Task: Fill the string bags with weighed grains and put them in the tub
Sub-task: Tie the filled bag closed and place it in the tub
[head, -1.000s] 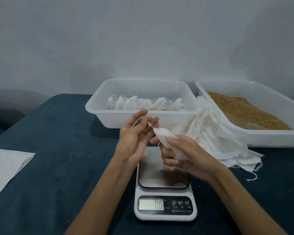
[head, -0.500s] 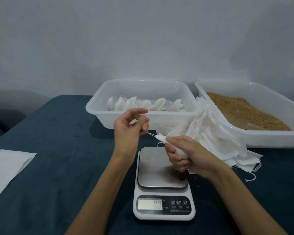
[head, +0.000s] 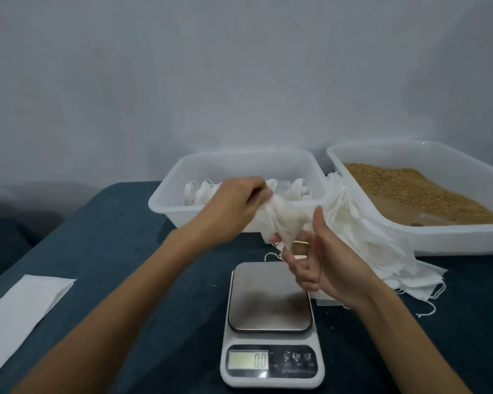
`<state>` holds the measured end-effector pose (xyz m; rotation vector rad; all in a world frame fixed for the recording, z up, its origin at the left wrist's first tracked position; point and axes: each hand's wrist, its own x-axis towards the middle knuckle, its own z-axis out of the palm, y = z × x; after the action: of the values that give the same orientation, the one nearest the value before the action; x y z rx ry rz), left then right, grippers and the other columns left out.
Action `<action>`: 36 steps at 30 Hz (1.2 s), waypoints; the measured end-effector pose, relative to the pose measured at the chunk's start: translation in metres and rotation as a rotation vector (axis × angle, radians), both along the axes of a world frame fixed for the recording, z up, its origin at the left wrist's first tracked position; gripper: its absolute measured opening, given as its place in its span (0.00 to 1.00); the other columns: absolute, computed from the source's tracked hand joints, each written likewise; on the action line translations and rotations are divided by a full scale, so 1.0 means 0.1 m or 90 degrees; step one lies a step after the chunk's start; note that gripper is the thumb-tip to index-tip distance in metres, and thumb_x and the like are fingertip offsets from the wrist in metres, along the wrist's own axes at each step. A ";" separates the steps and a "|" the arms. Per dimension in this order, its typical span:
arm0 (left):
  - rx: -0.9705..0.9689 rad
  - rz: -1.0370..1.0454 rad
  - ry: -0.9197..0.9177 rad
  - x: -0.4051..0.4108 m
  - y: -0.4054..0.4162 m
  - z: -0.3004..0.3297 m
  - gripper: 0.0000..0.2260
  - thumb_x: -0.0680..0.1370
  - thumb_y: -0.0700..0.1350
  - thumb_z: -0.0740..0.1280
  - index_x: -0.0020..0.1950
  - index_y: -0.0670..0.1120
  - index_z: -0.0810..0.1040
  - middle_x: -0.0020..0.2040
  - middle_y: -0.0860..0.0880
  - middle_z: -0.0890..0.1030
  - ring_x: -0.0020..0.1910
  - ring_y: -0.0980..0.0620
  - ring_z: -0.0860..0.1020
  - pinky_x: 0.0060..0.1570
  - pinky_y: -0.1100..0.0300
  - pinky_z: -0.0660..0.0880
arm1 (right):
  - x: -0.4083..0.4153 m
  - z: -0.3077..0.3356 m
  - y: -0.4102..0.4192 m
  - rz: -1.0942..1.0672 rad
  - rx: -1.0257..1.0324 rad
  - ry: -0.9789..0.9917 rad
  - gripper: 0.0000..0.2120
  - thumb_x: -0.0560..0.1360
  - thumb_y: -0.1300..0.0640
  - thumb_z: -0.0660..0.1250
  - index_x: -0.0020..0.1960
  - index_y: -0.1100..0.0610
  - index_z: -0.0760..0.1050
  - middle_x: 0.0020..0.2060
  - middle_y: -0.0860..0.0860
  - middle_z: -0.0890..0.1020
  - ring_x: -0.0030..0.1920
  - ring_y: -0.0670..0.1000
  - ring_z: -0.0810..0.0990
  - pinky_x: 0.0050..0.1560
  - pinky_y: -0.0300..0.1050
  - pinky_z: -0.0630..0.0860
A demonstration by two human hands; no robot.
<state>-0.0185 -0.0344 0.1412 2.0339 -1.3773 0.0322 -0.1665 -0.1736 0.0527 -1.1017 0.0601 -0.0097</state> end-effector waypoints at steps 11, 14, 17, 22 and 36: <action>0.403 0.276 -0.140 1.16 -0.87 0.11 0.12 0.83 0.39 0.65 0.39 0.41 0.72 0.41 0.44 0.77 0.46 0.42 0.75 0.48 0.52 0.73 | -0.08 0.08 -0.20 -0.182 0.356 -0.130 0.24 0.83 0.40 0.55 0.35 0.54 0.66 0.26 0.47 0.62 0.20 0.43 0.60 0.19 0.35 0.57; 0.513 0.275 -0.178 1.15 -0.90 0.04 0.05 0.80 0.37 0.65 0.46 0.40 0.78 0.42 0.42 0.81 0.46 0.42 0.81 0.49 0.50 0.78 | -0.11 0.11 -0.25 -0.207 0.408 -0.156 0.24 0.84 0.41 0.55 0.34 0.54 0.65 0.26 0.46 0.61 0.21 0.43 0.59 0.19 0.35 0.57; 0.465 0.281 -0.266 1.04 -0.92 0.01 0.09 0.82 0.42 0.67 0.60 0.40 0.79 0.58 0.40 0.80 0.53 0.40 0.79 0.52 0.50 0.75 | -0.15 0.13 -0.27 -0.221 0.438 -0.166 0.23 0.84 0.43 0.56 0.35 0.53 0.65 0.26 0.46 0.61 0.22 0.43 0.57 0.20 0.36 0.57; 0.032 0.171 -0.296 0.30 -0.79 -0.13 0.07 0.83 0.44 0.66 0.53 0.42 0.79 0.48 0.44 0.80 0.48 0.42 0.77 0.49 0.50 0.71 | -0.17 0.13 -0.29 -0.238 0.458 -0.179 0.22 0.84 0.44 0.56 0.35 0.53 0.65 0.26 0.46 0.62 0.25 0.44 0.53 0.22 0.36 0.56; -0.002 0.122 -0.011 -0.45 -1.22 -0.69 0.16 0.83 0.47 0.68 0.37 0.43 0.77 0.36 0.50 0.79 0.39 0.49 0.76 0.40 0.54 0.71 | -0.25 0.06 -0.51 -0.310 0.552 -0.249 0.26 0.85 0.45 0.54 0.31 0.53 0.63 0.22 0.46 0.59 0.24 0.45 0.51 0.23 0.39 0.52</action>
<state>-0.0630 -0.1565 0.0720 2.1611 -1.1875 0.1355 -0.1919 -0.2242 0.0590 -0.1844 -0.0223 -0.5841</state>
